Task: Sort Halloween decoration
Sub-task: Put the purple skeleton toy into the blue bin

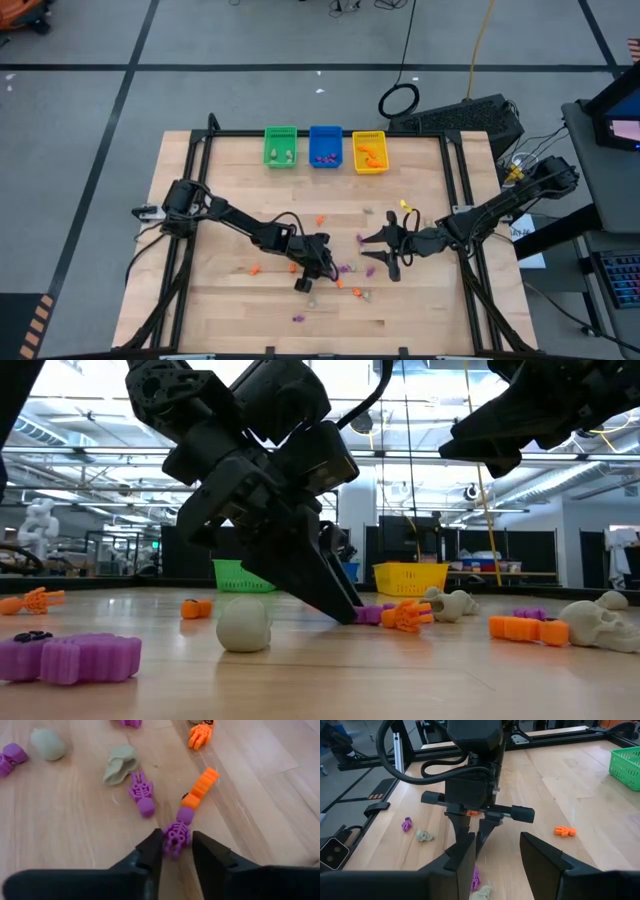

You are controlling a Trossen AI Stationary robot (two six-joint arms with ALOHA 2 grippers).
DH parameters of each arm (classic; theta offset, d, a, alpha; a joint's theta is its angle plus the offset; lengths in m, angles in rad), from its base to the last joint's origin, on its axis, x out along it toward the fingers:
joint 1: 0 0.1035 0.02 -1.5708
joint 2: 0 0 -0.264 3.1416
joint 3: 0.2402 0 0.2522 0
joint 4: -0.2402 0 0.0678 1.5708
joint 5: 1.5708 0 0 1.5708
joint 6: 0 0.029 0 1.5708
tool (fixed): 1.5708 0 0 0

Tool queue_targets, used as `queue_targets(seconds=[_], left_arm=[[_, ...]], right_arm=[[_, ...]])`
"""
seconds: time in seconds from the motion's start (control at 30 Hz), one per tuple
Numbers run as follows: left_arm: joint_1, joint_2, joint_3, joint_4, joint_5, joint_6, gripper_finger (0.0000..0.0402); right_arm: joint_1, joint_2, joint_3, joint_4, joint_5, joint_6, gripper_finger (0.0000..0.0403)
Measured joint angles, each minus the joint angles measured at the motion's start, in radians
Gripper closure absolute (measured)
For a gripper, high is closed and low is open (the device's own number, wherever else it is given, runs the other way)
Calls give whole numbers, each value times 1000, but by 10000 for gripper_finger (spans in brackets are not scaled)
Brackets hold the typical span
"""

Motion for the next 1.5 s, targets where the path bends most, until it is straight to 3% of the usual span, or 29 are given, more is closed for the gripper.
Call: queue_targets(seconds=[0.3, 0.87, 1.13, 1.27, 1.5], left_arm=[[0, 0, 0, -13, 7, 0, 372], [-4, -28, -2, -55, 15, 1, 376], [-3, -103, -3, -110, -7, 12, 376], [-3, -162, -1, -160, -68, 33, 376], [-3, -311, -2, -275, -263, 38, 376]], right_arm=[[0, 0, 0, -13, -4, 0, 259], [0, 0, 0, -16, -4, 1, 259], [0, 0, 0, -18, -4, 1, 259], [0, 0, 1, -19, -4, 2, 259], [0, 0, 1, -17, -4, 3, 259]])
